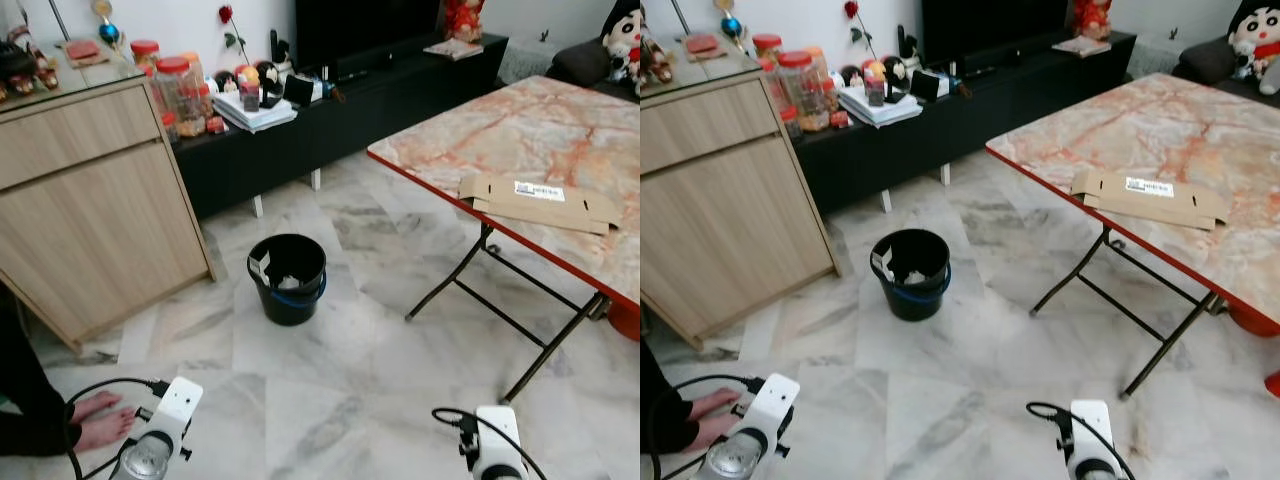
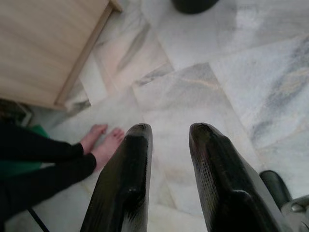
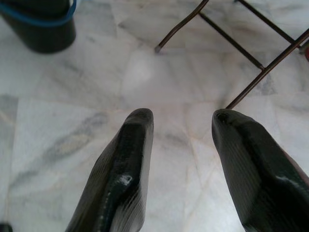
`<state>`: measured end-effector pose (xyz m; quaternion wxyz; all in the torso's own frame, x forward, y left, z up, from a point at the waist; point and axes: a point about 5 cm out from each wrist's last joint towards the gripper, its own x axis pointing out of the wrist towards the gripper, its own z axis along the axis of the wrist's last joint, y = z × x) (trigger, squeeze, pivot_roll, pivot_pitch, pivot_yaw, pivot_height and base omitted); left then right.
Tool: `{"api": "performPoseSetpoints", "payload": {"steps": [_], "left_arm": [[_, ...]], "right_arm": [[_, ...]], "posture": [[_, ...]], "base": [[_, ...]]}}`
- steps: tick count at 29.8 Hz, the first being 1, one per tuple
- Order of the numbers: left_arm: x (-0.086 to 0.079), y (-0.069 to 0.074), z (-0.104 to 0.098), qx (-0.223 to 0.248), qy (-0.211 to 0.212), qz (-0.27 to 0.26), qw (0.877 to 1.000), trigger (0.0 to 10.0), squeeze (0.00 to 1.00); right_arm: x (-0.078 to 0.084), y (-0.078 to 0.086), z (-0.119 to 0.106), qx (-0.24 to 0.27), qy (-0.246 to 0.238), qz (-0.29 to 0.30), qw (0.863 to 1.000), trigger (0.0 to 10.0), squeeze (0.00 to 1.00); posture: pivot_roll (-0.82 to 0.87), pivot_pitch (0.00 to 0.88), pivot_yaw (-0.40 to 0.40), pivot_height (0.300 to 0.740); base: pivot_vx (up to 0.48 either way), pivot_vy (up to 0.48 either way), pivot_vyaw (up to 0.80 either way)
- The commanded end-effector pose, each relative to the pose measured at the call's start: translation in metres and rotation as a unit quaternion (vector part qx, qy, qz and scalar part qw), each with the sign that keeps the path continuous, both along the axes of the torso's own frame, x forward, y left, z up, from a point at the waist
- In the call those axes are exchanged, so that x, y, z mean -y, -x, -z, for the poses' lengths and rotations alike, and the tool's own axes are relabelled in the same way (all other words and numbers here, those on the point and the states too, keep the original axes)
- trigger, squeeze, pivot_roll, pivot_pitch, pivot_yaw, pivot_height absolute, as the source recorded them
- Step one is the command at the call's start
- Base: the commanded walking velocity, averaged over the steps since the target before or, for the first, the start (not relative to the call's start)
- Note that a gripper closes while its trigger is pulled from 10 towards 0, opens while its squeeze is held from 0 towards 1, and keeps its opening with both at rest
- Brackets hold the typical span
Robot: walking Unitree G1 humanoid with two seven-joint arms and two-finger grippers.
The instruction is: Picking trash to rubbish bin
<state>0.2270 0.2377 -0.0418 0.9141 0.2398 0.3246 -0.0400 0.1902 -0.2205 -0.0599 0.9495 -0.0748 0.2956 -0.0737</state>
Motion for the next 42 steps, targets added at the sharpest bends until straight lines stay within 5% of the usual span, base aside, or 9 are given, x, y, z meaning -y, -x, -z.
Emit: {"api": "performPoseSetpoints", "payload": {"steps": [1, 42], "left_arm": [[0.003, -0.001, 0.000, 0.000, 0.007, 0.001, 1.000, 10.0, 0.00], [0.007, -0.001, 0.001, -0.001, 0.015, 0.000, 1.000, 10.0, 0.00]], "right_arm": [[0.005, 0.005, 0.002, -0.004, -0.003, 0.012, 1.000, 10.0, 0.00], [-0.002, -0.005, -0.003, 0.013, -0.016, 0.003, 1.000, 10.0, 0.00]], "posture": [[0.16, 0.017, 0.002, 0.740], [0.16, 0.028, 0.002, 0.740]], "base": [[0.244, 0.000, 0.00], [0.247, 0.000, -0.04]]}}
